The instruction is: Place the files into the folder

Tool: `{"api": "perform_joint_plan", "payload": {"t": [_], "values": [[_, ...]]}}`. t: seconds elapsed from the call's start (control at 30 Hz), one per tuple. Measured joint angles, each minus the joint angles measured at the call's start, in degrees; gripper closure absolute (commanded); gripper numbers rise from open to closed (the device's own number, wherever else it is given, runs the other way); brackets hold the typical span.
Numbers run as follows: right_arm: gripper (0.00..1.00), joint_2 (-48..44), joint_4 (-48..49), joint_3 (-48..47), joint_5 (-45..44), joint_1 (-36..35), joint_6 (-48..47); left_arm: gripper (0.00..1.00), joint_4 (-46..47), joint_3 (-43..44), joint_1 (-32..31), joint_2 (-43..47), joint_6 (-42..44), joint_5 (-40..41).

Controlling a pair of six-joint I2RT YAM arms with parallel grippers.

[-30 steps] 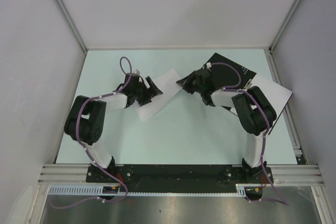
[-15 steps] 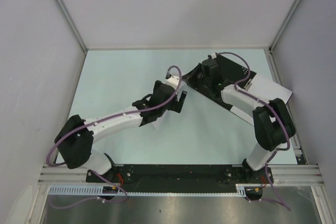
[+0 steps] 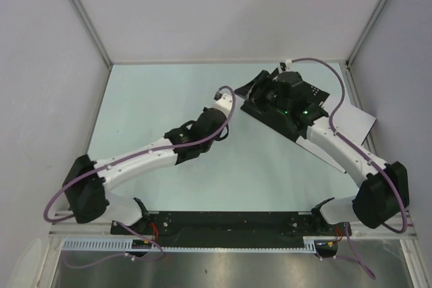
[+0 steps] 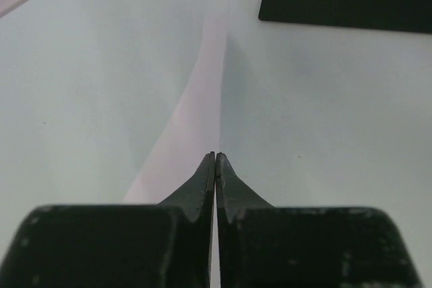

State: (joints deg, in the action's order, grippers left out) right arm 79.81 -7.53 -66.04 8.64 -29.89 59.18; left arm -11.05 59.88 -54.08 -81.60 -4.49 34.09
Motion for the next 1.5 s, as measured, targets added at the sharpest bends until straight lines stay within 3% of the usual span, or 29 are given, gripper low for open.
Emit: {"api": "perform_joint_plan", "payload": {"t": [0.1, 0.23, 0.27, 0.3, 0.33, 0.4, 0.43, 0.63, 0.77, 0.9, 1.03, 1.2, 1.5], "values": [[0.01, -5.27, -1.22, 0.00, 3.87, 4.09, -10.67, 1.00, -5.01, 1.60, 0.81, 5.77, -0.63, -5.51], [0.00, -11.50, -3.26, 0.00, 7.30, 12.90, -27.12, 1.00, -9.18, 3.74, 4.90, 14.29, -2.60, -17.16], [0.00, -13.03, -4.24, 0.00, 8.00, 14.60, -31.61, 0.94, -9.66, 3.82, 6.62, 16.55, -2.89, -19.65], [0.00, -14.05, -5.20, 0.00, 8.63, 15.85, -34.93, 0.80, -10.03, 3.89, 7.93, 18.34, -2.97, -21.38], [0.00, -14.58, -5.90, 0.02, 9.25, 16.76, -36.85, 0.53, -10.47, 4.07, 9.09, 19.52, -2.78, -22.60], [0.01, -14.97, -6.71, 0.39, 10.99, 18.32, -39.82, 0.37, -11.45, 4.87, 9.90, 19.63, -2.23, -23.85], [0.00, -14.82, -6.67, 1.11, 11.78, 18.84, -40.00, 0.35, -11.52, 5.11, 9.90, 18.71, -2.36, -24.06], [0.02, -8.83, -3.80, 7.39, 9.77, 13.03, -31.63, 0.46, -9.90, 1.88, 13.90, 6.21, -8.52, -25.03], [0.03, 1.18, -0.85, 8.07, 5.35, 4.74, -22.10, 0.47, -6.80, -4.44, 26.64, 0.66, -18.03, -30.12], [0.00, 8.87, 0.11, 8.52, 0.96, -1.11, -10.67, 0.47, -2.16, -4.17, 37.57, -6.03, -25.22, -33.83], [0.00, 13.03, 3.48, 9.01, -3.43, -4.81, -4.48, 0.50, -0.22, 0.70, 40.17, -14.86, -28.15, -37.18], [0.00, 20.31, 7.02, 4.92, -3.28, -6.58, -7.65, 0.49, 0.17, 3.17, 41.00, -21.22, -30.56, -39.50], [0.00, 29.81, 6.47, -4.79, -5.73, -8.68, -20.48, 0.47, 1.49, -1.36, 41.48, -21.03, -36.68, -39.01]]}}
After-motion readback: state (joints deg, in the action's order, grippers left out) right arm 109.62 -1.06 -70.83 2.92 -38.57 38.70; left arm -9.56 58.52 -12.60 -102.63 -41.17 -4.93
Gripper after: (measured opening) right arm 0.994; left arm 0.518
